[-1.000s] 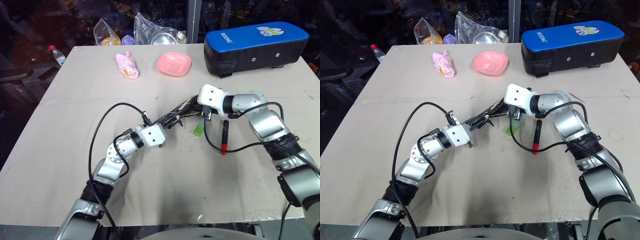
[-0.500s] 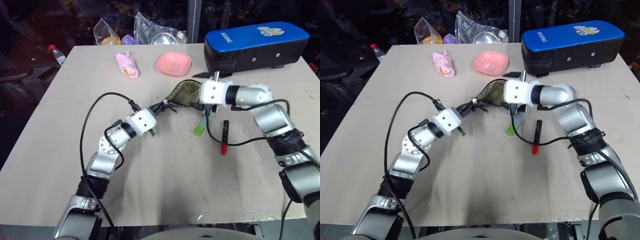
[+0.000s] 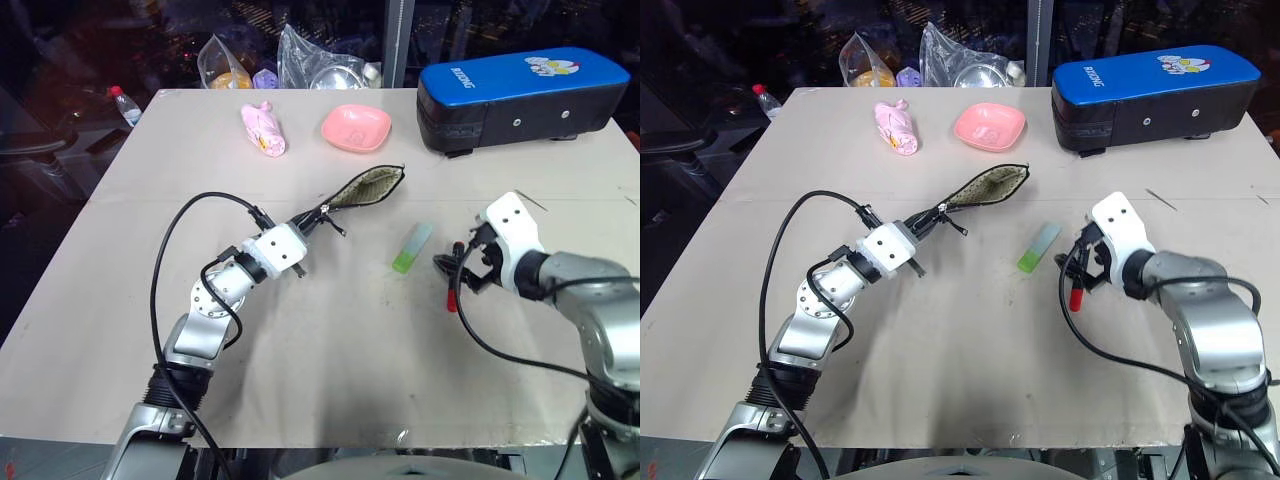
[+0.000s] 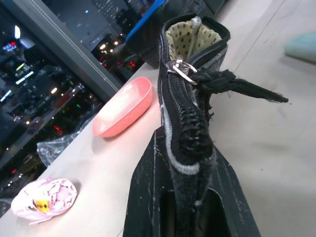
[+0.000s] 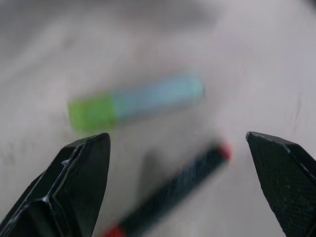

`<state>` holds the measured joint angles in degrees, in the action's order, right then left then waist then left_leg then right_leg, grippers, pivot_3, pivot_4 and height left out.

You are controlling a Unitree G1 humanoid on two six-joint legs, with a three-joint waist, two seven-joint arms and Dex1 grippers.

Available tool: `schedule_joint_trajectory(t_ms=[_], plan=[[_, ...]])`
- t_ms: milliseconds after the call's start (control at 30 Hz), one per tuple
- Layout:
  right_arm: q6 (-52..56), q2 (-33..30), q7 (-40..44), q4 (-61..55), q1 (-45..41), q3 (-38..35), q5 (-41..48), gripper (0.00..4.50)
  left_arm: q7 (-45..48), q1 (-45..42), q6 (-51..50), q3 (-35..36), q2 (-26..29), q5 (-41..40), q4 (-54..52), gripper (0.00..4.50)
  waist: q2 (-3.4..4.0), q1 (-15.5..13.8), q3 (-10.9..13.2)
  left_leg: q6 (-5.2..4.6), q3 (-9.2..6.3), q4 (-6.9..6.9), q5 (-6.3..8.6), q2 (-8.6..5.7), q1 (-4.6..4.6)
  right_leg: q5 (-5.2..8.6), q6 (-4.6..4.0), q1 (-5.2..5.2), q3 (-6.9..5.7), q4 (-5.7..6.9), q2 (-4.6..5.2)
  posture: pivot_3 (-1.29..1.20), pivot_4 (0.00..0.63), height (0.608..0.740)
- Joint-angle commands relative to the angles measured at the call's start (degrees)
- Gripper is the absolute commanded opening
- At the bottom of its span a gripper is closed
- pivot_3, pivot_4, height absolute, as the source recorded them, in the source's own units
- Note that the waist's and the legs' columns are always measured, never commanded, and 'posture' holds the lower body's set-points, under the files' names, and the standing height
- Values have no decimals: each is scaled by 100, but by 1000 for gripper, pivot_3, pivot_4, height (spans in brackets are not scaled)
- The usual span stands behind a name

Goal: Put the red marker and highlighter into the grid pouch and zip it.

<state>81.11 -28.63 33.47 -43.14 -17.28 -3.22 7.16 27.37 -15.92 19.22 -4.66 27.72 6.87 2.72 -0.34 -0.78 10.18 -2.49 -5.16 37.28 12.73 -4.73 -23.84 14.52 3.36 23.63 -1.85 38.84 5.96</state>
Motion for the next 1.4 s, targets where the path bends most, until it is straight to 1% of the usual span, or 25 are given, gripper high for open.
schedule_joint_trajectory(t_ms=[33, 167, 200, 233, 300, 333, 367, 433, 500, 600, 667, 733, 833, 900, 933, 1000, 1100, 1267, 1400], plan=[[322, 303, -558, -411, 335, -22, -48, 4471, 13, -96, 178, 14, 26, -24, -149, 0, -3, 0, -3, 0, 0, 0, 0, 0, 0, 0, 0, 0, 0, 1, -1, 0, 150, 734], [144, 610, -892, -355, 874, 87, 19, 4471, 37, -178, 292, -4, 21, -48, -61, 0, -4, 0, -4, 1, 0, 0, -1, 0, 2, 0, 0, -2, -3, 1, -11, 0, 150, 734], [110, 665, -945, -345, 970, 130, 51, 3975, 41, -196, 303, -6, 17, -50, -42, 0, -5, 2, -4, 2, 1, 0, -1, -1, 2, 0, 0, -2, -1, 1, -14, 0, 150, 734], [87, 720, -993, -329, 1037, 152, 72, 3742, 46, -210, 310, -10, 15, -48, -23, 0, -8, 3, -6, 2, 1, 0, -1, -1, 3, 0, 1, -3, -1, 1, -16, 0, 150, 734], [-70, 653, -1056, -284, 1117, 226, 67, 2810, 57, -230, 333, -24, 15, -42, 17, 0, -17, 4, -15, 1, 0, 0, -1, -1, 5, 0, 1, -4, -3, 1, -19, 0, 150, 734], [-116, 604, -1077, -273, 1122, 226, 77, 2475, 59, -236, 342, -27, 15, -41, 29, 0, -18, 5, -15, 1, -1, 0, -1, -1, 7, 0, 1, -6, -4, 1, -20, 0, 150, 734], [-140, 548, -1086, -266, 1099, 199, 91, 1992, 63, -237, 354, -28, 16, -41, 42, 0, -20, 4, -16, 1, 0, 0, -1, -1, 6, 0, 1, -6, -4, 0, -20, 0, 150, 734], [-76, 502, -1083, -240, 999, 9, 159, 910, 70, -243, 371, -29, 16, -40, 66, 0, -21, -5, -17, 0, 1, 4, -1, -1, 5, 0, 2, -7, -7, -1, -21, 0, 150, 734], [-20, 335, -993, -149, 870, -325, 257, 212, 81, -245, 390, -19, 25, -36, 93, 0, -22, -3, -17, 0, 0, 5, -1, -2, 5, 0, 2, -8, -9, -1, -20, 0, 150, 734], [-92, -96, -733, 40, 566, -752, 444, 192, 99, -239, 407, -5, 35, -40, 117, 0, -22, 0, -17, -1, 1, 5, -1, -2, 5, 0, 2, -8, -13, -1, -21, 0, 150, 734], [-1119, -708, -188, 198, 421, -787, 562, 192, 117, -236, 409, -9, 37, -50, 129, 0, -22, 8, -16, -1, 3, 3, -1, -2, 5, 0, 2, -7, -21, -1, -22, 0, 150, 734], [-2621, -1519, 581, 344, 409, -584, 472, 192, 164, -241, 414, -31, 36, -75, 148, 0, -21, 20, -15, -2, 5, 0, 0, -1, 5, 1, 3, -5, -22, -1, -23, 0, 150, 734], [-4406, -2619, 1241, 854, 306, -110, -96, 192, 238, -285, 471, -82, 27, -81, 203, 0, -21, 20, -14, -2, 6, -5, 0, 3, 7, 2, 4, -7, -27, -4, -26, 0, 150, 734], [-5436, -3074, 1480, 1345, 12, 291, -503, 192, 281, -330, 525, -111, 22, -62, 254, 0, -25, 28, -12, -1, 6, -3, 0, 3, 7, 2, 4, -9, -30, -6, -26, 0, 150, 734], [-5857, -3185, 1555, 1591, -187, 473, -671, 192, 302, -356, 562, -132, 22, -49, 281, 0, -26, 29, -12, -1, 8, 0, -1, 3, 7, 1, 4, -10, -28, -7, -25, 0, 150, 734], [-6533, -3278, 1710, 2011, -602, 821, -984, 192, 335, -410, 647, -188, 37, -7, 328, 0, -28, 29, -10, -1, 11, 3, -1, 4, 7, 1, 4, -10, -26, -6, -22, 0, 150, 734], [-7072, -3169, 1883, 2475, -1158, 1184, -1262, 192, 373, -476, 750, -273, 63, 46, 378, 0, -31, 30, -8, 0, 13, 4, -1, 4, 5, 1, 4, -9, -24, -7, -18, 0, 150, 734], [-8253, -2637, 2016, 3832, -2567, 2135, -2278, 192, 440, -587, 926, -483, 16, 192, 441, 0, -38, 51, -4, 18, 12, 3, -12, 3, 2, 0, 3, -7, -9, -10, -16, 0, 150, 734], [-8504, -2074, 2138, 4275, -3144, 2480, -2545, 192, 442, -715, 891, -547, -3, 246, 420, 0, -41, 62, -2, 20, 8, 0, -12, 2, 1, 0, 2, -4, -3, -8, -17, 0, 150, 734]])
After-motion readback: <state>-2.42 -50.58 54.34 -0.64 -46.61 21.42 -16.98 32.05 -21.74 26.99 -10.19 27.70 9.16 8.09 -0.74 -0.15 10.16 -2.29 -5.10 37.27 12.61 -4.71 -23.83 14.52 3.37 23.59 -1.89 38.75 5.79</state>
